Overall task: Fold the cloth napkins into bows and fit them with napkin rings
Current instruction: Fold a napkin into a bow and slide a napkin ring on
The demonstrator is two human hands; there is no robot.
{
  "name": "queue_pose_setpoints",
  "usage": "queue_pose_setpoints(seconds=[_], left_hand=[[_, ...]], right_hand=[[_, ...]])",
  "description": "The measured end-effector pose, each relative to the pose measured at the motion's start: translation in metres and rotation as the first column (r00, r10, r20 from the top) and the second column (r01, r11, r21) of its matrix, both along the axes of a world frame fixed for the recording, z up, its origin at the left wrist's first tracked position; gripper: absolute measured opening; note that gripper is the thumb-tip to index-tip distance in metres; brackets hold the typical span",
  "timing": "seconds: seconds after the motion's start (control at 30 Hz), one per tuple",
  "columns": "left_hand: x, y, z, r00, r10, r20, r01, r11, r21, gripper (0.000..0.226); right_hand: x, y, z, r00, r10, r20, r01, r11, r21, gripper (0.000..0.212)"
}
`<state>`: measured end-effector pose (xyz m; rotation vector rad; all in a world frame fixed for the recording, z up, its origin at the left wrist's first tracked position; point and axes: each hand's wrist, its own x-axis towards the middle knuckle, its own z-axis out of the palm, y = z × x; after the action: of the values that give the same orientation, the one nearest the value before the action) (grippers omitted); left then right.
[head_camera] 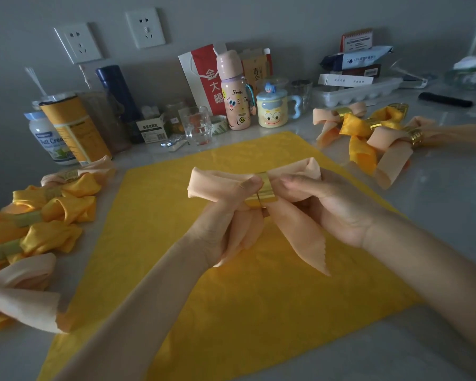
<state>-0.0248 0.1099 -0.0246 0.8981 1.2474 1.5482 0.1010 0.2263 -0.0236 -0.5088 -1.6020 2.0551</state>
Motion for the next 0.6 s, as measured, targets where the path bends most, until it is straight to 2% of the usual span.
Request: queue_pose_setpoints(seconds=[0.1,0.17,0.27,0.33,0.37,0.47,0.6], left_hand=[[-0.001,-0.001,0.001,0.999,-0.029,-0.034,0.028,0.999,-0.033,0.047],[0.004,-0.001,0.006,0.999,-0.018,-0.028,0.016,0.997,-0.075,0.031],[0.012,-0.001,0.009,0.998,0.019,0.051,-0.01,0.984,-0.178,0.025],[0.012,0.001,0.01,0.989,0.055,0.139,-0.025,0.977,-0.211,0.031],[0.013,0.002,0.012,0.981,0.075,0.177,-0.034,0.974,-0.224,0.038],[0.011,0.002,0.011,0.969,0.124,0.214,-0.072,0.97,-0.232,0.046],[0.013,-0.001,0.01,0.98,0.137,0.146,-0.097,0.963,-0.251,0.041]], right_hand=[[0.002,0.002,0.002,1.0,-0.012,0.012,0.011,0.997,0.072,0.015],[0.002,0.003,0.002,0.999,-0.036,0.004,0.036,0.995,0.088,0.018],[0.0,0.004,0.0,0.993,-0.112,-0.024,0.112,0.994,0.015,0.018],[-0.001,0.005,-0.003,0.986,-0.165,-0.019,0.164,0.985,-0.055,0.038],[-0.002,0.004,-0.004,0.986,-0.168,-0.005,0.167,0.984,-0.063,0.041],[-0.002,-0.002,-0.006,0.995,-0.09,0.037,0.092,0.994,-0.057,0.022],[-0.004,-0.006,-0.007,0.991,-0.106,0.077,0.108,0.994,-0.031,0.032]])
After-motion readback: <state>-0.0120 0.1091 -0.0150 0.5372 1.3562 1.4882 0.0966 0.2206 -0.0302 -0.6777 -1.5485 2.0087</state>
